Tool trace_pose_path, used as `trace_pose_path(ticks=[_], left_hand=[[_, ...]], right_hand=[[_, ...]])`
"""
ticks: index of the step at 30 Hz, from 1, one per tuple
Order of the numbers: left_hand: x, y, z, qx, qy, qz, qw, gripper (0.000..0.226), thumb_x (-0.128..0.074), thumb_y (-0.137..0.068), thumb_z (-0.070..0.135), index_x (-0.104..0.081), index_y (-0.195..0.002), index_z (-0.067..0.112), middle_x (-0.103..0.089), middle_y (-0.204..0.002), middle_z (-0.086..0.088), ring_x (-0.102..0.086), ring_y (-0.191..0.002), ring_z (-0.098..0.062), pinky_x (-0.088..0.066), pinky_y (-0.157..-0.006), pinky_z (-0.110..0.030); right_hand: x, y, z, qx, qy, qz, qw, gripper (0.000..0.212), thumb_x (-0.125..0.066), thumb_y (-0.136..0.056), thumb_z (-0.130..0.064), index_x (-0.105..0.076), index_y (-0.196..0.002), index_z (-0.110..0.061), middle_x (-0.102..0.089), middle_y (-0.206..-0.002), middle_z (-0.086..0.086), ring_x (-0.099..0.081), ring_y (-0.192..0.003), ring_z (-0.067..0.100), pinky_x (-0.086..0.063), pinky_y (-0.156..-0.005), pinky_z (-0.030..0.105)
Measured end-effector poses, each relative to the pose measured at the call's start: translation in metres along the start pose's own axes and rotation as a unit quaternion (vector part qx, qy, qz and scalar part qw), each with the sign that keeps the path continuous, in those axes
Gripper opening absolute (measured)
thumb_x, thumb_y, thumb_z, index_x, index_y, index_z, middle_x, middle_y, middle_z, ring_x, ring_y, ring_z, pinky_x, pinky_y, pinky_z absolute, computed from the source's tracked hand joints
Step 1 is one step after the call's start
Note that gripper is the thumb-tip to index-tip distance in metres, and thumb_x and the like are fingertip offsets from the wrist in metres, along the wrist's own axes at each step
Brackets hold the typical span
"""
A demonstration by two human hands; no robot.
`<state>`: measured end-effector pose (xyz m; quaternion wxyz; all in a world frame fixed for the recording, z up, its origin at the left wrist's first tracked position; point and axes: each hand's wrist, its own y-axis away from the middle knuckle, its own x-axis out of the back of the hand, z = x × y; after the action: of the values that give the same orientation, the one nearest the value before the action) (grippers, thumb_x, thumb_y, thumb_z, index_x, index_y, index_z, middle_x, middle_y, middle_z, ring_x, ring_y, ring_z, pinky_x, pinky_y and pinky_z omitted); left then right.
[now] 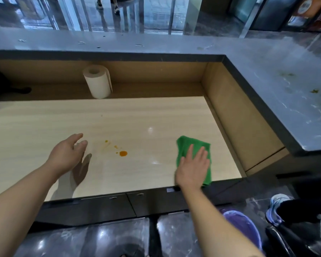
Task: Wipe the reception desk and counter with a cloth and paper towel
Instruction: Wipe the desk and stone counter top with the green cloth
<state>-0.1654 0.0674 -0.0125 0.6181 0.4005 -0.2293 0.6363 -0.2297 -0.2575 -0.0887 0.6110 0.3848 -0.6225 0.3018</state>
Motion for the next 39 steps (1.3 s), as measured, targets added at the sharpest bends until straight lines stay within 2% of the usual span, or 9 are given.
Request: trace_pose_path(ticks=[5,10,18,21,24,28,32,37,39], left_hand=[[0.004,0.002,0.002,-0.007,-0.004,0.009,1.0,0.046,-0.048,-0.099,0.029,-0.047,-0.141,0.012,-0.049,-0.143,-0.012,-0.05,-0.124,-0.036,-0.036,-0.105,-0.04],[0.001,-0.005,0.013,-0.016,-0.013,0.007,1.0,0.045,-0.048,-0.099,0.03,-0.049,-0.14,0.011,-0.05,-0.142,-0.013,-0.05,-0.124,-0.036,-0.037,-0.105,-0.04],[-0.011,-0.007,0.031,-0.04,-0.004,-0.005,0.999,0.045,-0.048,-0.099,0.035,-0.048,-0.14,0.016,-0.051,-0.142,-0.009,-0.048,-0.128,-0.032,-0.035,-0.109,-0.043],[-0.007,-0.005,0.024,-0.037,-0.003,-0.002,0.999,0.045,-0.047,-0.099,0.035,-0.048,-0.14,0.017,-0.051,-0.142,-0.008,-0.048,-0.127,-0.031,-0.035,-0.109,-0.043],[0.002,-0.005,0.007,-0.019,0.001,0.005,1.0,0.044,-0.047,-0.099,0.036,-0.048,-0.14,0.018,-0.051,-0.142,-0.008,-0.049,-0.126,-0.031,-0.034,-0.11,-0.045],[0.02,-0.007,-0.025,0.007,0.0,0.01,1.0,0.045,-0.047,-0.099,0.038,-0.048,-0.14,0.019,-0.053,-0.14,-0.008,-0.051,-0.124,-0.031,-0.033,-0.11,-0.048],[0.035,-0.017,-0.045,0.008,-0.005,0.007,1.0,0.044,-0.045,-0.1,0.037,-0.048,-0.14,0.019,-0.052,-0.141,-0.007,-0.051,-0.124,-0.03,-0.033,-0.11,-0.046],[0.057,-0.029,-0.074,-0.001,-0.016,0.001,1.0,0.043,-0.043,-0.1,0.037,-0.047,-0.14,0.021,-0.054,-0.139,-0.007,-0.05,-0.127,-0.028,-0.031,-0.112,-0.043],[0.068,-0.034,-0.087,-0.009,-0.019,-0.002,1.0,0.043,-0.043,-0.1,0.037,-0.047,-0.14,0.021,-0.055,-0.138,-0.006,-0.05,-0.127,-0.027,-0.03,-0.112,-0.044]], right_hand=[[-0.009,0.063,-0.093,0.113,-0.039,-0.06,0.991,0.06,-0.017,-0.104,-0.038,0.013,-0.152,-0.018,0.018,-0.157,0.022,0.014,-0.147,0.036,0.009,-0.119,0.047],[-0.002,0.025,-0.035,0.225,-0.023,-0.042,0.973,0.072,0.01,-0.087,-0.047,0.005,-0.154,-0.022,0.009,-0.16,0.016,0.008,-0.149,0.029,0.004,-0.121,0.042],[0.015,-0.056,0.092,0.054,0.004,-0.021,0.998,0.06,-0.026,-0.103,-0.038,-0.005,-0.156,-0.017,-0.003,-0.161,0.02,-0.003,-0.148,0.032,-0.01,-0.12,0.044],[0.009,-0.032,0.051,-0.015,-0.01,-0.004,1.0,0.06,-0.025,-0.103,-0.037,-0.003,-0.155,-0.018,0.0,-0.16,0.02,0.0,-0.148,0.034,-0.006,-0.12,0.045],[-0.003,0.01,-0.009,-0.011,-0.029,0.005,0.999,0.061,-0.023,-0.103,-0.038,0.001,-0.155,-0.018,0.004,-0.16,0.02,0.003,-0.149,0.034,-0.001,-0.12,0.046],[-0.011,0.061,-0.092,0.075,-0.044,-0.021,0.996,0.061,-0.019,-0.103,-0.039,0.01,-0.153,-0.018,0.015,-0.158,0.02,0.011,-0.148,0.034,0.008,-0.118,0.046],[-0.011,0.049,-0.103,0.215,-0.036,-0.041,0.975,0.06,-0.01,-0.101,-0.042,0.007,-0.154,-0.02,0.012,-0.16,0.016,0.009,-0.149,0.029,0.002,-0.12,0.043],[0.002,0.008,-0.13,0.047,-0.128,-0.081,0.987,0.057,-0.015,-0.104,-0.041,0.003,-0.155,-0.024,0.014,-0.161,0.015,0.012,-0.149,0.027,0.004,-0.12,0.042],[-0.004,0.026,-0.176,0.049,-0.118,-0.08,0.989,0.057,-0.017,-0.104,-0.041,0.004,-0.155,-0.027,0.016,-0.16,0.017,0.013,-0.148,0.029,0.006,-0.12,0.044]])
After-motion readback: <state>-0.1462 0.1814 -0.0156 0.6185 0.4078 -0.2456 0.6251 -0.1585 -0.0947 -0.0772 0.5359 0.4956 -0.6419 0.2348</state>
